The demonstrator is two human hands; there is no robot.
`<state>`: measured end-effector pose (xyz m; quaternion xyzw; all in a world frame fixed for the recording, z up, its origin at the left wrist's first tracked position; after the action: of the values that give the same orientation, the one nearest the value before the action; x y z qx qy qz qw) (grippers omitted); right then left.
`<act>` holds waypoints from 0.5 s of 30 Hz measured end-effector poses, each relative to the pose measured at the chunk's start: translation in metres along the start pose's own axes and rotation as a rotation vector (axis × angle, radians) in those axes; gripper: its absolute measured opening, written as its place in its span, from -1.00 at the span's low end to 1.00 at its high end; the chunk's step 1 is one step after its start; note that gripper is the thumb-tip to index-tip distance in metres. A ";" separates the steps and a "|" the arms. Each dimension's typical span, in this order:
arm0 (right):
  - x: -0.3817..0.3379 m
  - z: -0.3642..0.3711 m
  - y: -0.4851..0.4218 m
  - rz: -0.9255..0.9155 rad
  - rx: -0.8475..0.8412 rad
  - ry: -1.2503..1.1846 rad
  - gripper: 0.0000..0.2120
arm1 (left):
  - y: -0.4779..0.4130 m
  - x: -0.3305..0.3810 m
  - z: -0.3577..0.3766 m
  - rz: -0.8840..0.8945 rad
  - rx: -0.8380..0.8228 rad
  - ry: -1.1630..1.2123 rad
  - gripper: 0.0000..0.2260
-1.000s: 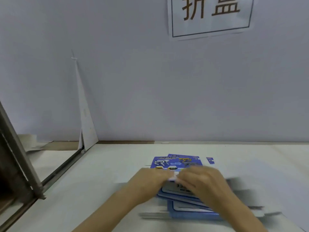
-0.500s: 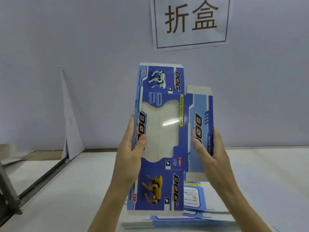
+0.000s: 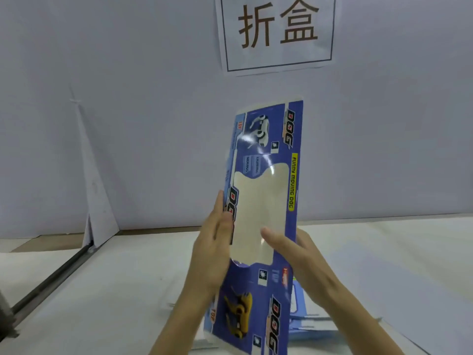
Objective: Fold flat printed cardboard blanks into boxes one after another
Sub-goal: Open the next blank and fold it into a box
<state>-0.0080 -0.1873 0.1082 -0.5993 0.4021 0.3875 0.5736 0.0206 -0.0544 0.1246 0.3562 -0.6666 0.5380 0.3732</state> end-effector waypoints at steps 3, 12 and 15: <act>0.000 -0.017 -0.002 0.037 -0.002 -0.100 -0.77 | -0.010 -0.006 -0.032 -0.036 0.062 0.112 -0.50; 0.010 -0.040 -0.002 0.132 0.010 -0.193 -0.66 | -0.007 -0.025 -0.039 -0.176 0.043 0.177 -0.54; 0.007 -0.040 -0.001 0.143 0.027 -0.213 -0.74 | -0.007 -0.020 -0.038 -0.164 0.023 0.191 -0.57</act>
<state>-0.0044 -0.2276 0.1041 -0.5168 0.3855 0.4834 0.5921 0.0408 -0.0169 0.1157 0.3609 -0.5905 0.5447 0.4737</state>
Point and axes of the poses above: each hand's wrist, its own y-axis away from the middle knuckle, its own z-axis out of the palm, x = y × z, the point moved 9 cm from there along -y, towards the middle knuckle
